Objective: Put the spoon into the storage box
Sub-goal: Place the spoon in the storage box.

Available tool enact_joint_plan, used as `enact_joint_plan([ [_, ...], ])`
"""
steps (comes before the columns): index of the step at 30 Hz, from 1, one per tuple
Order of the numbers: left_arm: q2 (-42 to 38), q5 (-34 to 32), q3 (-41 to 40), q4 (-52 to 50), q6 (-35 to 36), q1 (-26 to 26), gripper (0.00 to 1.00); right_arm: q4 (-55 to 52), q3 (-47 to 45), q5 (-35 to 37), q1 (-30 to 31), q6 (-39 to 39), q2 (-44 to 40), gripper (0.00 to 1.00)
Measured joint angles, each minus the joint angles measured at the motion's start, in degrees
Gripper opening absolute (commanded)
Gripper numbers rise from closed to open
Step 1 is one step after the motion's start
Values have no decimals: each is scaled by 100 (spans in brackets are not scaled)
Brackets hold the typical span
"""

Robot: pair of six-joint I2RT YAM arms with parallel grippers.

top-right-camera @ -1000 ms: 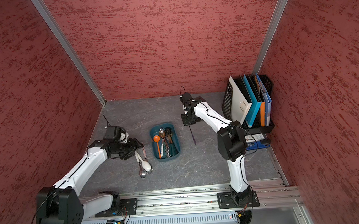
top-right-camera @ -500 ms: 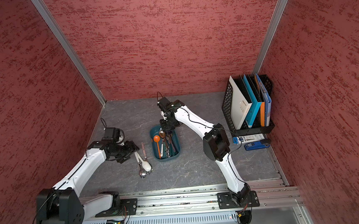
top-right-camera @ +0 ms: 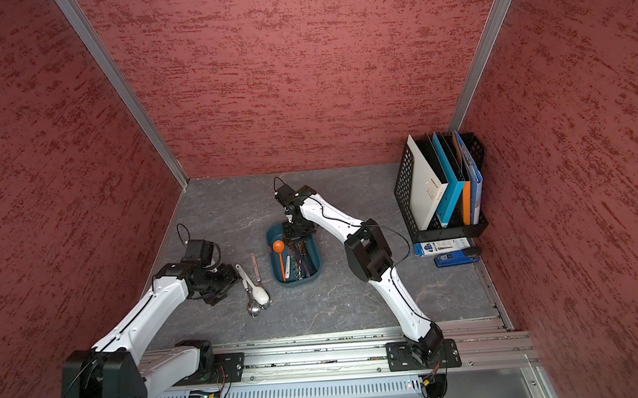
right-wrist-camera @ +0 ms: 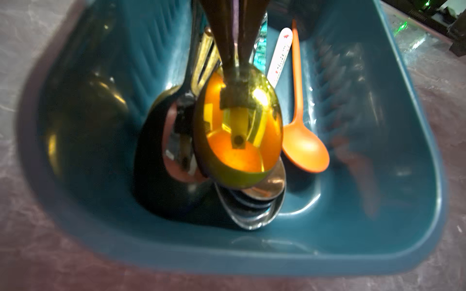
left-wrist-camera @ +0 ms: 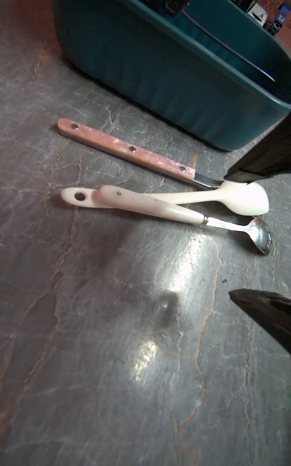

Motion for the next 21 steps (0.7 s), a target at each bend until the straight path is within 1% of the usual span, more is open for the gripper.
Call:
enact_joint_plan([
  [5, 33, -103, -33, 87, -57, -44, 68, 9, 81, 55, -28, 0, 136, 5],
  [9, 229, -177, -33, 199, -61, -105, 68, 22, 81, 76, -57, -2, 140, 7],
  [11, 356, -190, -33, 243, -61, -133, 67, 22, 83, 79, -74, -2, 140, 11],
  [17, 645, -227, -31, 369, -57, -304, 66, -55, 92, 94, -109, -50, 142, 33],
  [21, 857, -278, -28, 439, -44, -378, 64, -173, 90, 146, -109, -138, 94, 35],
])
